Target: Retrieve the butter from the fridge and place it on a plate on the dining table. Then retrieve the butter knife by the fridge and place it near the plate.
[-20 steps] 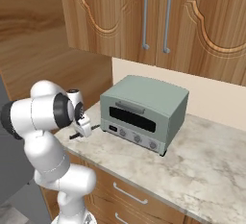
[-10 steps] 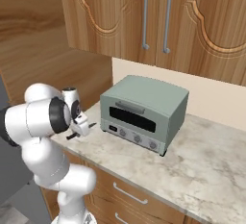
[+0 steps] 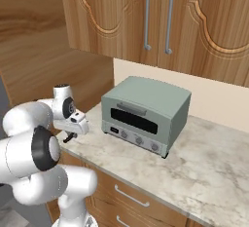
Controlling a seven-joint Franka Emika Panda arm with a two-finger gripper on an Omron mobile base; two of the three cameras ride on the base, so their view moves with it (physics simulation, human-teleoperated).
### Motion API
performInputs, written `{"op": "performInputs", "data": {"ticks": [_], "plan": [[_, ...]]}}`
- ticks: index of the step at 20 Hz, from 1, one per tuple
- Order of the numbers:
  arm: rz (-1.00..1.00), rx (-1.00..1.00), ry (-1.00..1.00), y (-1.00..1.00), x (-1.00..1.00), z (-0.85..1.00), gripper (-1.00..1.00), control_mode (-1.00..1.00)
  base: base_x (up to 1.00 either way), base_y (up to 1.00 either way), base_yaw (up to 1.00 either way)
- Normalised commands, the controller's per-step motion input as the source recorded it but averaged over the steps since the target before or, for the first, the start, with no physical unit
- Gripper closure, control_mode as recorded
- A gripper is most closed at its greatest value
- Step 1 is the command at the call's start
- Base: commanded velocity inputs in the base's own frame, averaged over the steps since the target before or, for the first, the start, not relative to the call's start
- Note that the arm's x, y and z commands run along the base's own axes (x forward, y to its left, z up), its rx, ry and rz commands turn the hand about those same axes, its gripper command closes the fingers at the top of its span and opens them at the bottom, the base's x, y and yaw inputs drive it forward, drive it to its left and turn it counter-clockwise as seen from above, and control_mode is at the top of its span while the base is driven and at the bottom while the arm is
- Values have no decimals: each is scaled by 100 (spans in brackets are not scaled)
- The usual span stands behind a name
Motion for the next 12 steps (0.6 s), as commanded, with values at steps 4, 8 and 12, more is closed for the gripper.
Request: {"op": "performInputs", "data": {"ticks": [4,8,12], "plan": [[24,0,-4,-36,-38,47,100,-100,0,0,0],[20,2,-5,-33,-48,59,100,-100,0,0,0],[20,0,-3,-26,-62,78,100,-100,0,0,0]]}}
